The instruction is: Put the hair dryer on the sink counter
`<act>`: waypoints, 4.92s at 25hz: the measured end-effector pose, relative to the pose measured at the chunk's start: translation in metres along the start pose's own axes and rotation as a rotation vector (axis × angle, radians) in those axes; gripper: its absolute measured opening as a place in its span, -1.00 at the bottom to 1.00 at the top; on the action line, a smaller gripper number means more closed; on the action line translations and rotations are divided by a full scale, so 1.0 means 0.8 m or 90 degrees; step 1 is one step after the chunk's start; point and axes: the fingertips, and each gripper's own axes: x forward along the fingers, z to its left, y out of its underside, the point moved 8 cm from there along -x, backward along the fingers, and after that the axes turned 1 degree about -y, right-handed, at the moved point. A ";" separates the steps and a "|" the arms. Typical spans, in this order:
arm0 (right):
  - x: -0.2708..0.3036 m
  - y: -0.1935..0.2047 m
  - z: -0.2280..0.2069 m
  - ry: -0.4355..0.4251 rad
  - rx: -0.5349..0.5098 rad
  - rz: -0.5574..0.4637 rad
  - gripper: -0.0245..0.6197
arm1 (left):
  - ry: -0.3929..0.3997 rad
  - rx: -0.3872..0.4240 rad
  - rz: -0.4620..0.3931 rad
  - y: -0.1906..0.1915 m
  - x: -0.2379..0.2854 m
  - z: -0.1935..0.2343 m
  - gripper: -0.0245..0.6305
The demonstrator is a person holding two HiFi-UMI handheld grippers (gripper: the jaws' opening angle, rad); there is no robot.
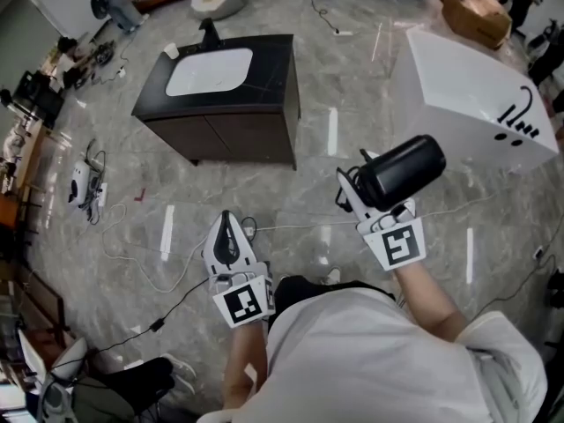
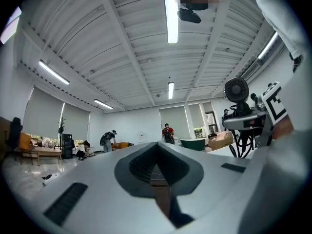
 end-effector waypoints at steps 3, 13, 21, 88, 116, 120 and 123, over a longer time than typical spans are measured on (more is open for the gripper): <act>-0.004 0.006 -0.008 -0.004 0.009 0.000 -0.27 | -0.002 0.001 0.000 0.000 0.000 -0.011 -0.92; 0.022 0.017 -0.022 0.003 0.026 -0.003 -0.27 | 0.011 0.001 -0.001 0.013 0.037 -0.007 -0.92; 0.083 0.015 -0.039 0.031 0.024 0.002 -0.27 | 0.029 -0.002 -0.010 0.012 0.114 0.026 -0.92; 0.420 0.069 -0.159 0.044 0.048 0.022 -0.27 | 0.077 -0.044 0.042 0.085 0.460 0.099 -0.92; 0.584 0.149 -0.290 -0.123 0.058 0.007 -0.27 | -0.035 -0.016 0.079 0.093 0.634 0.027 -0.92; 0.599 0.155 -0.287 -0.138 0.068 0.007 -0.27 | -0.047 -0.011 0.075 0.093 0.643 0.035 -0.92; 0.607 0.162 -0.283 -0.144 0.064 0.011 -0.27 | -0.047 -0.017 0.073 0.096 0.648 0.039 -0.92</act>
